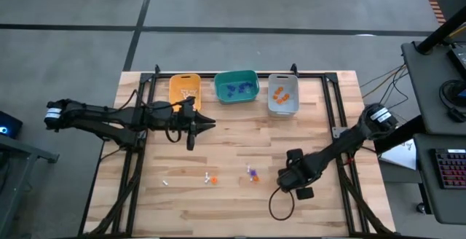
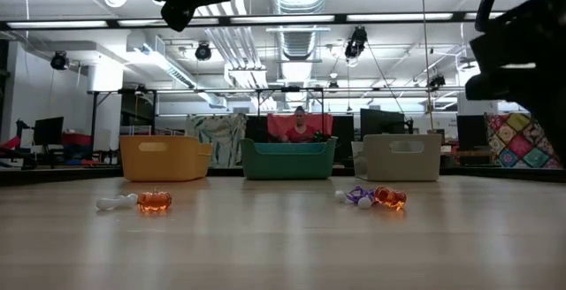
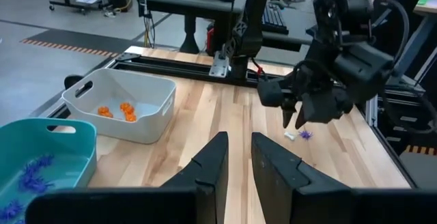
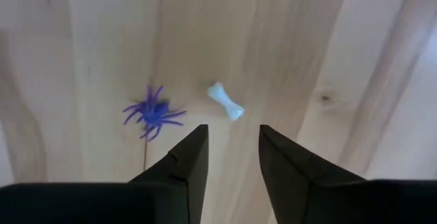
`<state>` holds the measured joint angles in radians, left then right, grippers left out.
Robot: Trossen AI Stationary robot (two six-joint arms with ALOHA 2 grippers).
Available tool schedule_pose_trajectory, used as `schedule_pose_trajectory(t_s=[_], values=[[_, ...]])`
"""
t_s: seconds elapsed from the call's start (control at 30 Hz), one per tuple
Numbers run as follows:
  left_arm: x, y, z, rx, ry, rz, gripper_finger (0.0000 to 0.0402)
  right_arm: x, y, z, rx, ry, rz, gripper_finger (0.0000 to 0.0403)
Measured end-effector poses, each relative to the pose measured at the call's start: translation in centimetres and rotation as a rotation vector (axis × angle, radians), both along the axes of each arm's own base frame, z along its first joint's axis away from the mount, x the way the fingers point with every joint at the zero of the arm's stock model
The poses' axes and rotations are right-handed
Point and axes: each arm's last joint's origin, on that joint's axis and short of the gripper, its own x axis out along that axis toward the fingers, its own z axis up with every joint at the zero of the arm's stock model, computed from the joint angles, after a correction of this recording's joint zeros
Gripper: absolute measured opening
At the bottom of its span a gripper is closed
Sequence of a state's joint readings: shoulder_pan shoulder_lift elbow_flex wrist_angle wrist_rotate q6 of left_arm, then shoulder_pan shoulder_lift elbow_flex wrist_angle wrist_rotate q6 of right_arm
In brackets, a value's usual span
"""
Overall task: Sort Halloween decoration
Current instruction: Put the white bone toy into the yellow bin
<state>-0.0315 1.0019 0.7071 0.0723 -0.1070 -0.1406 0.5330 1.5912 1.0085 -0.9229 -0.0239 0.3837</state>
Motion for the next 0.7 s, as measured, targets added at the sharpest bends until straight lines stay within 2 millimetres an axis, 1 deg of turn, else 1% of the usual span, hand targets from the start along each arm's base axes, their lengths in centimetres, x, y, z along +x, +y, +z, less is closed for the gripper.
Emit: schedule_pose_trajectory(t_s=[0.2, 0.4, 0.57, 0.7], values=[[0.0, 0.0, 0.0, 0.0, -0.002, 0.0, 0.0048, 0.4, 0.2, -1.2, -0.013, 0.024, 0.018, 0.0134], [0.0, 0.0, 0.0, 0.0, -0.003, 0.0, 0.0048, 0.9, 0.4, -2.1, -0.012, 0.022, 0.078, 0.0126], [0.0, 0.0, 0.0, 0.0, -0.006, 0.0, 0.0048, 1.1, 0.5, -3.0, -0.038, 0.041, 0.119, 0.01], [0.0, 0.0, 0.0, 0.0, -0.006, 0.0, 0.0048, 1.3, 0.4, -3.2, -0.032, 0.043, 0.131, 0.0059]])
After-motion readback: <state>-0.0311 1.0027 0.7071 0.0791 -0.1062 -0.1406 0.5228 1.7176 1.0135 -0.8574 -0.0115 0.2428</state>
